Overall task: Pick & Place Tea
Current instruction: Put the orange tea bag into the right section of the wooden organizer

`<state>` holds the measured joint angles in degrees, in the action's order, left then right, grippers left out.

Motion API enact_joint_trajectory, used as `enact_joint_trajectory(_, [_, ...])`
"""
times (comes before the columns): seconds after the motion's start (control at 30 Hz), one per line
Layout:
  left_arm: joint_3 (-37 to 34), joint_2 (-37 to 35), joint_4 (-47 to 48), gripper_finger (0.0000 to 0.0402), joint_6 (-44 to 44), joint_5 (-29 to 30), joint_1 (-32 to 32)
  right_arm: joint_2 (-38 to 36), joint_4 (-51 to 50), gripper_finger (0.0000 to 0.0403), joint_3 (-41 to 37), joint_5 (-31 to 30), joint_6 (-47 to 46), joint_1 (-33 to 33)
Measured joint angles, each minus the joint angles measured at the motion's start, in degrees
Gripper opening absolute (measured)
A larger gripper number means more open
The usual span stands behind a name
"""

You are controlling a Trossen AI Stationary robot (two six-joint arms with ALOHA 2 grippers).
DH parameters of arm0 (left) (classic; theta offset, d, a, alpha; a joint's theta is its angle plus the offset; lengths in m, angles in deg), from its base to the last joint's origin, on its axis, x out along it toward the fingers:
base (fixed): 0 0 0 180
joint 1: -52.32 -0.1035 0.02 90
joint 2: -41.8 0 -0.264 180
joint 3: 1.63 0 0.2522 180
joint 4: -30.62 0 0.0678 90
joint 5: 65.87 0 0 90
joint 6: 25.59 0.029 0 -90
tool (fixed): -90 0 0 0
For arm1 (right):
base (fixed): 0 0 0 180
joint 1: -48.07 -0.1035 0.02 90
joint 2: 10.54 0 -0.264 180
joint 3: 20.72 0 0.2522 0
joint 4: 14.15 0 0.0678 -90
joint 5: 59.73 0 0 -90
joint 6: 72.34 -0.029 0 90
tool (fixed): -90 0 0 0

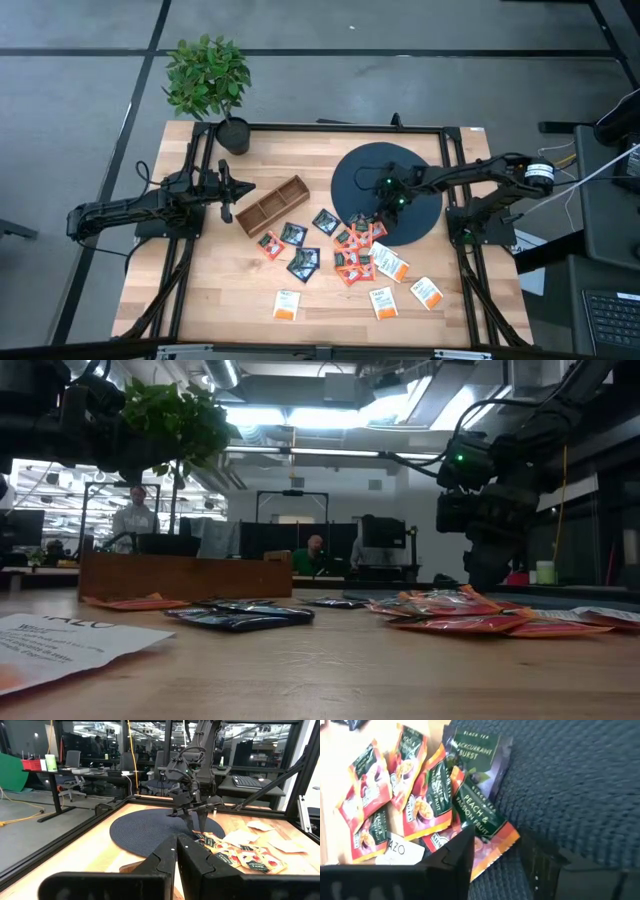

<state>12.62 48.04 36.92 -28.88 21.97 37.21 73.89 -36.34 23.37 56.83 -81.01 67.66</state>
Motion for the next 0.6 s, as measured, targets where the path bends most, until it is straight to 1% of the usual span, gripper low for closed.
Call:
enact_joint_trajectory(0.23, [-0.02, 0.00, 0.00, 0.0012, 0.00, 0.00, 0.02, 1.24, 2.84, 0.0068, 0.00, 0.18, -0.02, -0.02])
enact_joint_trajectory(0.4, [-0.02, 0.01, -0.01, 0.0011, 0.00, 0.00, 0.00, 1.24, 2.91, 0.0012, 0.00, 0.13, -0.02, -0.01])
enact_joint_trajectory(0.47, [-0.01, 0.01, 0.00, 0.0010, -0.01, 0.00, 0.00, 1.24, 2.91, 0.0007, 0.00, 0.09, 0.01, 0.00])
enact_joint_trajectory(0.6, [-0.02, 0.02, -0.01, 0.0013, 0.00, 0.00, 0.01, 1.24, 2.91, 0.0014, 0.00, 0.09, 0.13, 0.00])
